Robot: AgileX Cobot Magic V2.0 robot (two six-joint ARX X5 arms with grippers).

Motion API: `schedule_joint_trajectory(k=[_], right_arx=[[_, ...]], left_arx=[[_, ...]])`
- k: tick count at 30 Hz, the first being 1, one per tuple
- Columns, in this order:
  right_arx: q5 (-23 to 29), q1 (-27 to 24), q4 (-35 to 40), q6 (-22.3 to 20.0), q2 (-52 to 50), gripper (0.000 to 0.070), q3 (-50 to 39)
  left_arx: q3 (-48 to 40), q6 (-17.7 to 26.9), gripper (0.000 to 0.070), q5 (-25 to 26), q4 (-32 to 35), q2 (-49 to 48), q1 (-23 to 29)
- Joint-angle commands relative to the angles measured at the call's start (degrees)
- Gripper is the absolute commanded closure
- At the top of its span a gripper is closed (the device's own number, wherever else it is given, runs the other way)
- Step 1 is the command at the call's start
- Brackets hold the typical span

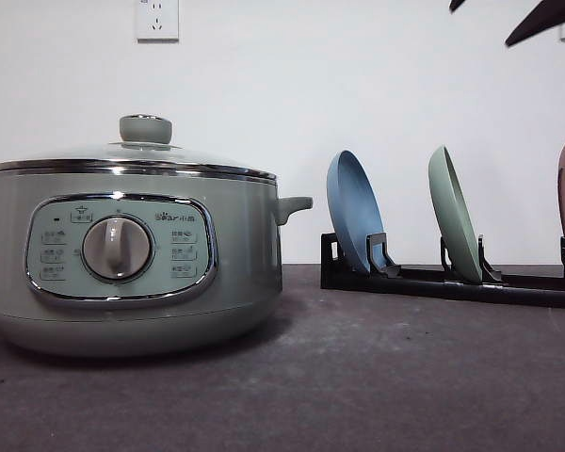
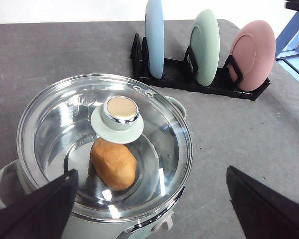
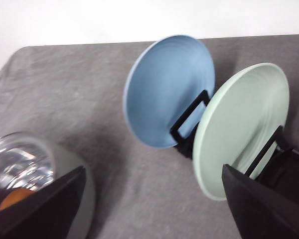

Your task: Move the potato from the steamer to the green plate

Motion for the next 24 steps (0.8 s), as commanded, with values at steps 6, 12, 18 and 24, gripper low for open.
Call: schedule_joint_trajectory(k=[6, 12, 18, 24], right_arx=[[1.08, 0.91, 7.14, 3.30, 6.56, 0.0178, 1.77], [3.48, 1.37, 11.02, 4.49, 11.27, 0.0195, 1.77], [3.68, 1.37, 13.58, 6.14, 15.94, 0.0196, 1.77], [3.74, 1.72, 15.17, 6.35, 19.52, 0.0238, 1.77]], left_arx=[[1.20, 0.74, 0.0094, 0.31, 0.63, 0.35, -0.20], [1.20, 0.72, 0.0094, 0.31, 0.61, 0.35, -0.20], [1.20, 0.74, 0.0094, 0.31, 0.61, 0.35, -0.20], [1.20, 0.77, 0.0094, 0.31, 0.61, 0.35, -0.20]])
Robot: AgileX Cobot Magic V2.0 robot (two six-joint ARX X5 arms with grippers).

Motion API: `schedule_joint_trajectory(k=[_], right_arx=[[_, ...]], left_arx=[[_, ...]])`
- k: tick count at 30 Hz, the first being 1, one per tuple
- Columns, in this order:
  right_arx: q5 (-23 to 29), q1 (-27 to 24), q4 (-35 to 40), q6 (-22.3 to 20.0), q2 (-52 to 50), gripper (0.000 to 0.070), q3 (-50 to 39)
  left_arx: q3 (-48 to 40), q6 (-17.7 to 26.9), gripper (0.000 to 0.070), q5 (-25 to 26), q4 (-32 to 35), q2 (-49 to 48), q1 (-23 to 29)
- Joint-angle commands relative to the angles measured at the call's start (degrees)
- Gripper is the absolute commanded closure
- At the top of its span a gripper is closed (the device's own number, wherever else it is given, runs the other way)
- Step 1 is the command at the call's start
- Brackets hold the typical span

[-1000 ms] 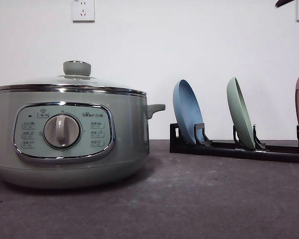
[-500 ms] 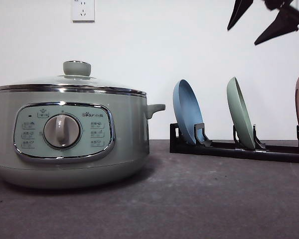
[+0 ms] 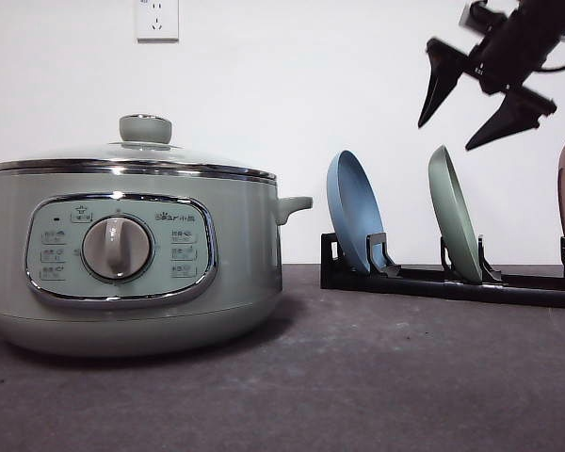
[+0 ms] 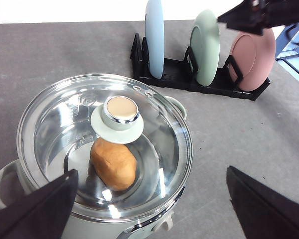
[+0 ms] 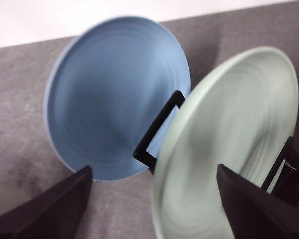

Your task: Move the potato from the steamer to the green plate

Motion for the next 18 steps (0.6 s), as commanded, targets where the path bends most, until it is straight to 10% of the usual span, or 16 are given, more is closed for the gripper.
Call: schedule_joint_trajectory(k=[1, 18], right_arx=[[0.28, 0.37, 1.14, 0.84, 1.70, 0.0241, 1.33], [1.22, 0.99, 4.33, 2.12, 4.13, 0.0590, 1.42]], left_arx=[[1.20, 0.76, 0.0094, 0.31, 0.61, 0.35, -0.20], [1.20, 0.77, 0.0094, 0.31, 0.61, 0.35, -0.20]])
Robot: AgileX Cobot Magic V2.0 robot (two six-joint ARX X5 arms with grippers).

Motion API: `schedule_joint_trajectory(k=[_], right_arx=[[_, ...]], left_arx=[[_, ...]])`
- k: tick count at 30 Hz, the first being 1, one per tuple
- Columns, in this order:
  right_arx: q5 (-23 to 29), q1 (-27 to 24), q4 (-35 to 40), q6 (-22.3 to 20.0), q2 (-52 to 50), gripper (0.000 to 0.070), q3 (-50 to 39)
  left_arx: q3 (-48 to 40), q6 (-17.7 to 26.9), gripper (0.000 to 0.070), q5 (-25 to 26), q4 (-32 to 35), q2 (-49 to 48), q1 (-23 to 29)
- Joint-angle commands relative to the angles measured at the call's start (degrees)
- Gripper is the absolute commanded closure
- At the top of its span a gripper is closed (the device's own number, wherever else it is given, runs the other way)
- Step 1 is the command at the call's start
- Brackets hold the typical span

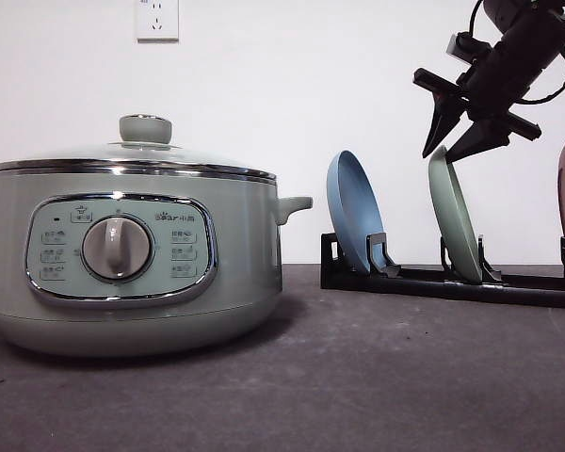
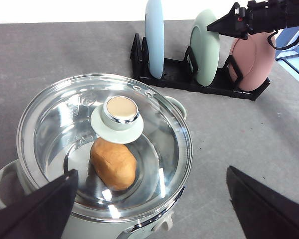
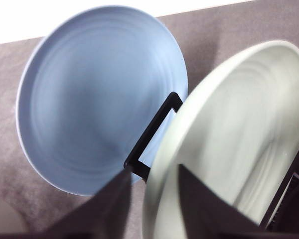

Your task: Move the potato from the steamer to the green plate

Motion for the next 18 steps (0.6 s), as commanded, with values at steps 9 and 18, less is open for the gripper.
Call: schedule_joint_trajectory(k=[9, 18], right_arx=[[-0.33, 0.15, 0.34, 1.41, 0.79, 0.0688, 1.40], [-2.08, 0.15, 0.78, 2.53, 0.19, 0.0693, 1.45]], left_arx=[[1.20, 0.75, 0.0094, 0.31, 0.61, 0.35, -0.20], [1.20, 0.77, 0.0094, 0.31, 0.61, 0.35, -0.20]])
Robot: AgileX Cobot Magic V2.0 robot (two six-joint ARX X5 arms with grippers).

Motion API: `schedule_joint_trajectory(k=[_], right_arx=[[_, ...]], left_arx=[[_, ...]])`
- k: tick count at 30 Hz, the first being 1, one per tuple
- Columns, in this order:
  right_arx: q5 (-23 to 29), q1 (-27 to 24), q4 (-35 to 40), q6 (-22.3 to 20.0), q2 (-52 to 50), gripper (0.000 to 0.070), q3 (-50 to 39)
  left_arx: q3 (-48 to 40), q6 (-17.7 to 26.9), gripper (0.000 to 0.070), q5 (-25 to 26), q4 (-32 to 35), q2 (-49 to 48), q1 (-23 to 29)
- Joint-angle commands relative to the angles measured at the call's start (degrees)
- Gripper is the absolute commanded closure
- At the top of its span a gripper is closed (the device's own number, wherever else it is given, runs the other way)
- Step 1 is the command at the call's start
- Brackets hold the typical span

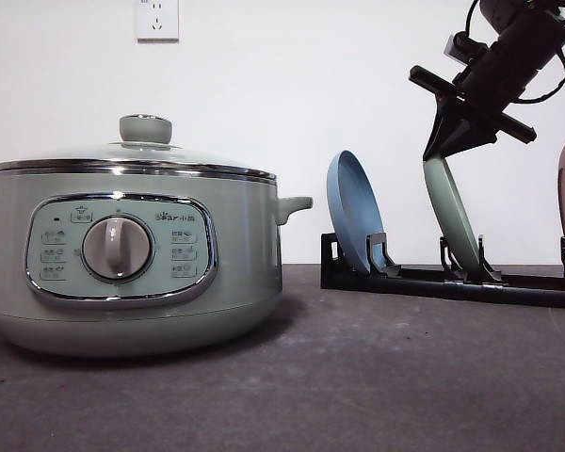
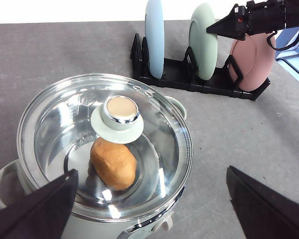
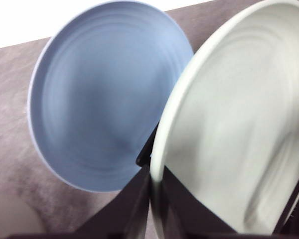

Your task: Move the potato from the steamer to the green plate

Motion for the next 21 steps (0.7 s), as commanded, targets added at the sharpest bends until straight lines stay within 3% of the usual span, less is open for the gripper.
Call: schedule_joint_trajectory(k=[1, 13, 21], right_arx=[[-0.41, 0.12, 1.10, 0.54, -0.10, 0.0693, 1.48], [-2.62, 0.17, 6.02, 0.52, -7.74, 0.0693, 1.55], [-7.04, 1.33, 2.35, -0.26, -15.09, 0.0693, 1.55]], left_arx=[[1.20, 0.77, 0.0094, 0.31, 0.61, 0.35, -0.20], [1.20, 0.78, 0.0094, 0.31, 0.67, 0.35, -0.20], [1.20, 0.79, 0.0094, 0.31, 0.83, 0.35, -0.20]])
